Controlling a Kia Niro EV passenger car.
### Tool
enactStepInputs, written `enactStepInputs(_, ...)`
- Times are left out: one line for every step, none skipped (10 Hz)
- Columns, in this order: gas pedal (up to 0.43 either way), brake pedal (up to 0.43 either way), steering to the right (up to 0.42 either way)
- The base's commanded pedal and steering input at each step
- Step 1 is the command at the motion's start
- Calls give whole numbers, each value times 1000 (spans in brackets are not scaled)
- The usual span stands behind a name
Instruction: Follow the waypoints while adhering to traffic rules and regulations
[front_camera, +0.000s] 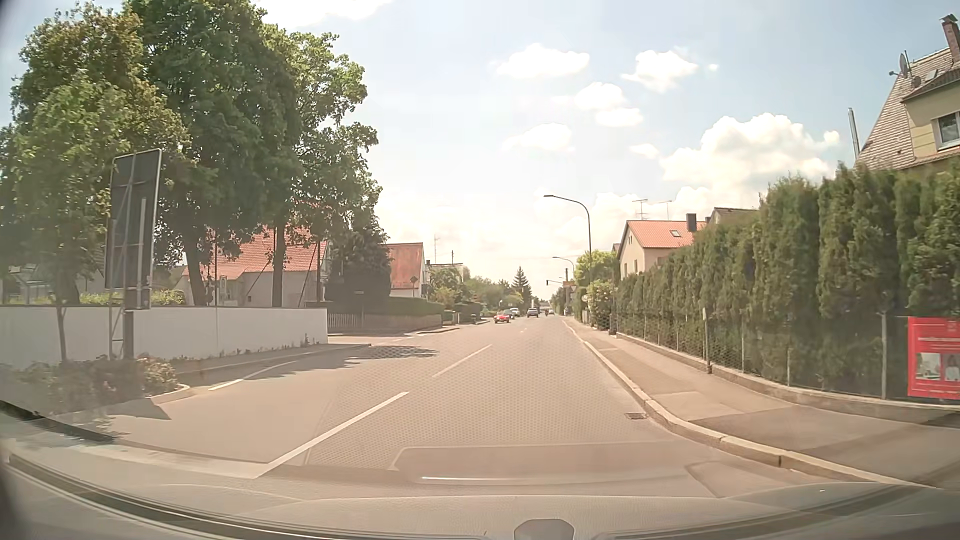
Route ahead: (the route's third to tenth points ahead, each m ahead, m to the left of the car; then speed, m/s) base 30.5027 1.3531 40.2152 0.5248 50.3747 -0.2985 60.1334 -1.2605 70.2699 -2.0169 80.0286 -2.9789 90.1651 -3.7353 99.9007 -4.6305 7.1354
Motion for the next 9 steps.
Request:
enactStepInputs(189, 0, 31)
enactStepInputs(197, 0, 29)
enactStepInputs(197, 0, 29)
enactStepInputs(197, 0, 28)
enactStepInputs(197, 0, 27)
enactStepInputs(197, 0, 27)
enactStepInputs(197, 0, 25)
enactStepInputs(197, 0, 20)
enactStepInputs(197, 0, 19)
